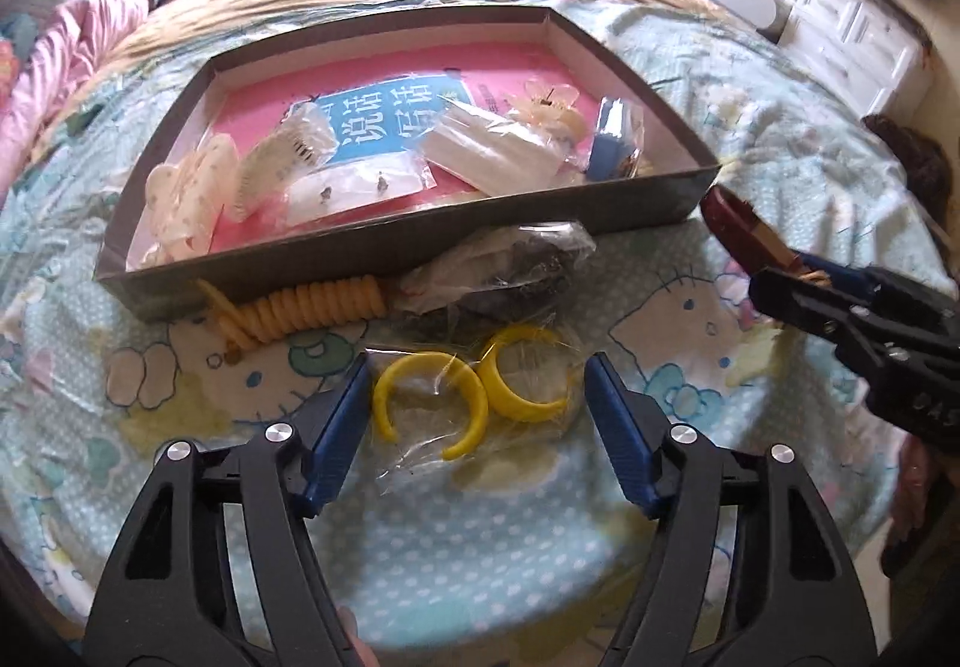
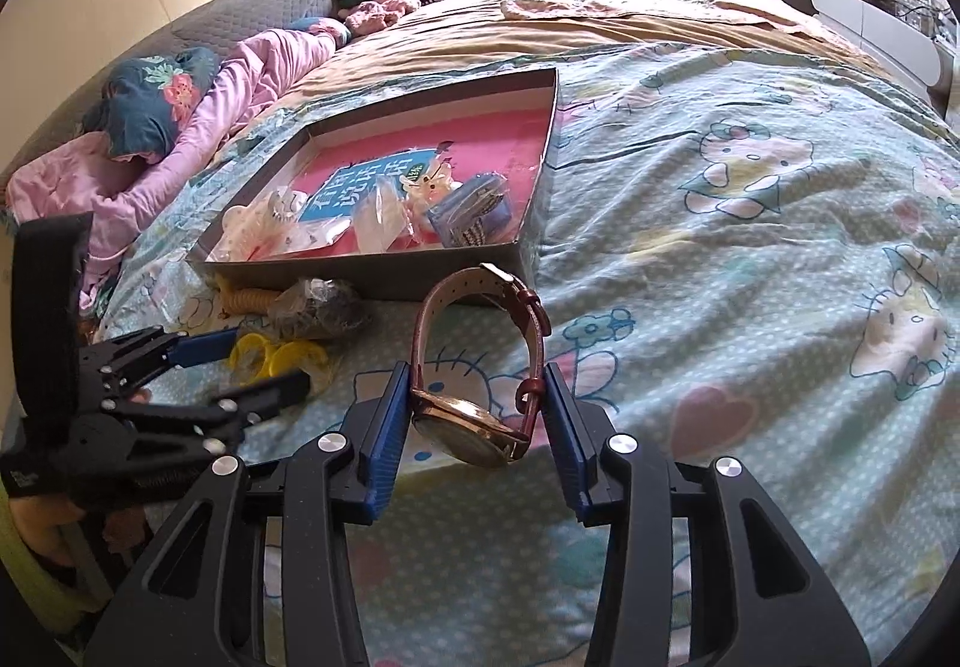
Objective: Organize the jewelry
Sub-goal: 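Grasp the brown leather watch with the right tool while the left grasps the yellow bangles bag, then carry the watch with the right tool while the left carries the bangles over the tray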
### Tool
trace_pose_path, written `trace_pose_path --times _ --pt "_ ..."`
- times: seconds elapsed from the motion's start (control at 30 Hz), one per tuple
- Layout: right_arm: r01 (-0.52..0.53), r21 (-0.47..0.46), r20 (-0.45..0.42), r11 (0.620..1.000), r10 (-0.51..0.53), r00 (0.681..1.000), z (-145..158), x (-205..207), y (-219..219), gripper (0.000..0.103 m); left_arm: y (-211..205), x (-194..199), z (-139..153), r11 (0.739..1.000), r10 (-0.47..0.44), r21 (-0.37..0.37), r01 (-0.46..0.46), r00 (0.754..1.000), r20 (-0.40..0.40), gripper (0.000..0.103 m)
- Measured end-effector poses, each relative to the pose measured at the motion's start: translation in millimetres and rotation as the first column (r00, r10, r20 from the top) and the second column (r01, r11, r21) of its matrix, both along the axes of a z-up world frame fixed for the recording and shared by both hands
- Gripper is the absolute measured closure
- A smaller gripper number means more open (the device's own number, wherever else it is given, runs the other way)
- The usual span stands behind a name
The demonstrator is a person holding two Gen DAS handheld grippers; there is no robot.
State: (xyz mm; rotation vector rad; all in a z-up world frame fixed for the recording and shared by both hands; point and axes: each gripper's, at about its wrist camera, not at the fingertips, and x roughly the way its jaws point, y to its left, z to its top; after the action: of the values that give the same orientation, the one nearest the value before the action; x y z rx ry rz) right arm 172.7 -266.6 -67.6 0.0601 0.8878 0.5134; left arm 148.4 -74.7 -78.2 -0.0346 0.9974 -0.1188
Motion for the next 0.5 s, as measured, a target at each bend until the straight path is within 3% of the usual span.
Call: trace_pose_path --times 0.5 --pt "-0.034 0.002 0.043 0.999 0.034 0.998 18.6 -15.7 11.6 0.062 33.6 -26.5 37.3 0.997 0.063 -0.053 -0.057 0.992 0.11 0.043"
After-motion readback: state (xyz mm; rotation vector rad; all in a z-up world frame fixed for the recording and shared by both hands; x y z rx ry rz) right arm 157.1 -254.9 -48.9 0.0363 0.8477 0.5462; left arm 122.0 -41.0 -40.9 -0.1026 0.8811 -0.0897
